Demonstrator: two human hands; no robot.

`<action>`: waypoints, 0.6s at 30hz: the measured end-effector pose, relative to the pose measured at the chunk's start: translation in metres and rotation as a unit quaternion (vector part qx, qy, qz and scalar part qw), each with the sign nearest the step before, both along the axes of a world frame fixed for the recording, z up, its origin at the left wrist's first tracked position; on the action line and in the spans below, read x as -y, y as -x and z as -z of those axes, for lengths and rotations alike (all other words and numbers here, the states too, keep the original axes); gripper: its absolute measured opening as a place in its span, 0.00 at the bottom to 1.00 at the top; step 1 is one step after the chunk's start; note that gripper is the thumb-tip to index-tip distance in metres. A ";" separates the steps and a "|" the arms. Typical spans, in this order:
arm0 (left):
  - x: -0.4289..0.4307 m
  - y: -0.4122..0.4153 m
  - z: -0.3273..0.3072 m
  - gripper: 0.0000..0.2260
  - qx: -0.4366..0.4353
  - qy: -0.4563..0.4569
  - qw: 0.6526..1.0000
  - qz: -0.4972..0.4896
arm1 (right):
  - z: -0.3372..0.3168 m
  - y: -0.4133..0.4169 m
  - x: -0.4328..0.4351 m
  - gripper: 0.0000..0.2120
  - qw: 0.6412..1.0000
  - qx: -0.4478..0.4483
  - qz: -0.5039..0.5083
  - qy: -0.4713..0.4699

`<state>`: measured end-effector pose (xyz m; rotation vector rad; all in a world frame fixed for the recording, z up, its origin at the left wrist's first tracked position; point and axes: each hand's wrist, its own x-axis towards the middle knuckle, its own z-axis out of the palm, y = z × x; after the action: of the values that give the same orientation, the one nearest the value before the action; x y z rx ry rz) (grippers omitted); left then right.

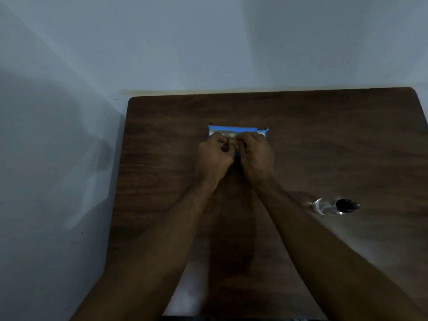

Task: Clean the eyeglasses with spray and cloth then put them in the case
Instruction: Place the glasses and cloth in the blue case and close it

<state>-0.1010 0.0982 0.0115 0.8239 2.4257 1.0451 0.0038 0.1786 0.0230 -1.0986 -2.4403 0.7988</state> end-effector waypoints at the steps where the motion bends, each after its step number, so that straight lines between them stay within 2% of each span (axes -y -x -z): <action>1: 0.001 0.000 0.001 0.05 -0.012 0.000 1.000 0.000 | 0.002 0.001 -0.001 0.07 1.000 0.006 -0.005 -0.007; 11: 0.002 0.003 0.007 0.11 -0.140 0.089 0.984 0.060 | 0.015 -0.004 0.001 0.04 0.998 0.041 -0.024 -0.029; 15: 0.005 0.002 0.013 0.10 -0.180 0.090 0.977 0.071 | 0.013 -0.007 0.001 0.05 0.996 0.063 -0.052 -0.025; 18: 0.007 0.000 0.015 0.07 -0.162 0.056 0.983 0.061 | 0.007 -0.016 0.002 0.05 1.000 -0.012 -0.006 -0.023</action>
<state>-0.1012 0.0911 -0.0032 1.1634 2.6284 0.7701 0.0200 0.1763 0.0157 -1.0537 -2.4351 0.7519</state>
